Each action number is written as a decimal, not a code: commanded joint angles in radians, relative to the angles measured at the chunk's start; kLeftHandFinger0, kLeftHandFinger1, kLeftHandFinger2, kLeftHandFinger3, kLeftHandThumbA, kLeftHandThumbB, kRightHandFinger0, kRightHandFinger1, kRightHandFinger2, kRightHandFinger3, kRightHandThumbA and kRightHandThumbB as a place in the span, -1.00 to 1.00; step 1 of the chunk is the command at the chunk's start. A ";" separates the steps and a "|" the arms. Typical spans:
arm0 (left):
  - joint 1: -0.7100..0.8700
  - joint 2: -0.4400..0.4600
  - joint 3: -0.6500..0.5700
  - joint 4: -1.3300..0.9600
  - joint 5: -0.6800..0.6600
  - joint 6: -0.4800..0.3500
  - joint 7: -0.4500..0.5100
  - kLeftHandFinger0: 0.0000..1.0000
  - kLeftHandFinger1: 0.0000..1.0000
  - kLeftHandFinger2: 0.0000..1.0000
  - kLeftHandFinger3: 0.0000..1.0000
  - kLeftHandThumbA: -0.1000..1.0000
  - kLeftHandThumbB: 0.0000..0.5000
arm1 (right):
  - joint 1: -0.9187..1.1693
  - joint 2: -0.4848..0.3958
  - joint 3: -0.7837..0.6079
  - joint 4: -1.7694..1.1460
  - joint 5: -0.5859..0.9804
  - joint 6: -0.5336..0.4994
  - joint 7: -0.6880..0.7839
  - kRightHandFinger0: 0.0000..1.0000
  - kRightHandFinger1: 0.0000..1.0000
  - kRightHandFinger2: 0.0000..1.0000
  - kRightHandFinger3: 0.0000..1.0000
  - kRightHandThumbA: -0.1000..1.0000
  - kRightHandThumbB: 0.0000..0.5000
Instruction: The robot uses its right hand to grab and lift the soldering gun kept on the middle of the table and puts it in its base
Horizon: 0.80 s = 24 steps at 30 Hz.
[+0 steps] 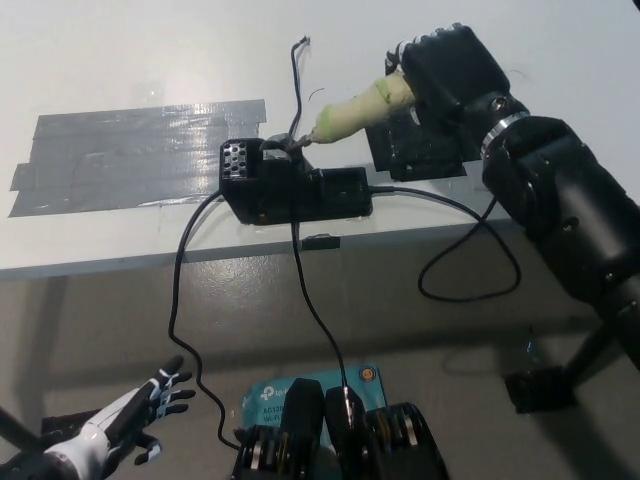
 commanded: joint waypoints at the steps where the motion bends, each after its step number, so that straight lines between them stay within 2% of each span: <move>1: -0.020 0.011 -0.006 -0.028 0.006 -0.024 -0.012 0.93 1.00 0.98 1.00 1.00 0.34 | -0.070 0.004 0.007 -0.009 -0.030 0.022 -0.023 -1.00 -0.93 -0.15 -0.89 -1.00 -1.00; 2: -0.022 0.012 -0.007 -0.022 0.004 -0.030 -0.016 0.93 1.00 1.00 1.00 1.00 0.41 | -0.073 0.010 0.019 -0.004 -0.046 0.036 -0.016 -1.00 -0.84 -0.05 -0.90 -1.00 -0.90; 3: -0.022 0.012 -0.008 -0.022 0.005 -0.030 -0.016 0.93 1.00 1.00 1.00 1.00 0.38 | -0.074 0.013 0.025 0.003 -0.052 0.038 -0.023 -1.00 -0.79 -0.02 -0.77 -1.00 -0.93; 4: -0.024 0.013 -0.010 -0.024 0.007 -0.028 -0.016 0.95 1.00 1.00 1.00 1.00 0.39 | -0.072 0.016 0.025 0.009 -0.048 0.037 -0.025 -1.00 -0.80 -0.02 -0.78 -1.00 -0.98; 6: -0.026 0.013 -0.014 -0.021 0.009 -0.029 -0.017 1.00 1.00 1.00 1.00 1.00 0.38 | -0.062 0.024 0.026 0.004 -0.045 0.055 -0.017 -1.00 -0.86 -0.13 -0.63 -1.00 -1.00; 7: -0.027 0.013 -0.014 -0.021 0.009 -0.030 -0.016 1.00 1.00 1.00 1.00 1.00 0.38 | -0.062 0.024 0.027 0.004 -0.045 0.056 -0.017 -1.00 -0.87 -0.14 -0.63 -1.00 -1.00; 8: -0.023 0.012 -0.016 -0.025 0.011 -0.026 -0.014 1.00 1.00 1.00 1.00 1.00 0.38 | -0.055 0.028 0.031 0.012 -0.046 0.054 -0.024 -1.00 -0.89 -0.16 -0.86 -1.00 -1.00; 10: -0.023 0.010 -0.017 -0.025 0.014 -0.028 -0.010 0.99 1.00 1.00 1.00 1.00 0.37 | -0.050 0.031 0.041 0.026 -0.057 0.047 -0.051 -1.00 -0.91 -0.19 -0.96 -1.00 -1.00; 11: -0.024 0.010 -0.021 -0.023 0.024 -0.031 -0.002 0.96 1.00 1.00 1.00 1.00 0.46 | -0.049 0.037 0.049 0.052 -0.056 0.038 -0.054 -1.00 -0.86 -0.12 -0.95 -1.00 -1.00; 18: -0.029 0.008 -0.026 -0.024 0.020 -0.018 -0.008 1.00 1.00 1.00 1.00 1.00 0.51 | -0.057 0.046 0.062 0.064 -0.055 0.050 -0.033 -1.00 -0.80 -0.05 -0.84 -1.00 -1.00; 20: -0.031 0.009 -0.030 -0.027 0.026 -0.014 -0.005 1.00 1.00 1.00 1.00 1.00 0.52 | -0.067 0.054 0.067 0.067 -0.059 0.042 -0.047 -1.00 -0.86 -0.08 -0.84 -1.00 -1.00; 22: -0.033 0.007 -0.030 -0.027 0.022 -0.011 -0.008 1.00 1.00 1.00 1.00 1.00 0.52 | -0.079 0.057 0.076 0.068 -0.070 0.041 -0.047 -1.00 -0.73 0.10 -0.77 -1.00 -1.00; 24: -0.033 0.008 -0.032 -0.032 0.023 -0.006 -0.007 1.00 1.00 1.00 1.00 1.00 0.47 | -0.093 0.064 0.088 0.080 -0.090 0.041 -0.073 -1.00 -0.67 0.13 -0.82 -1.00 -0.98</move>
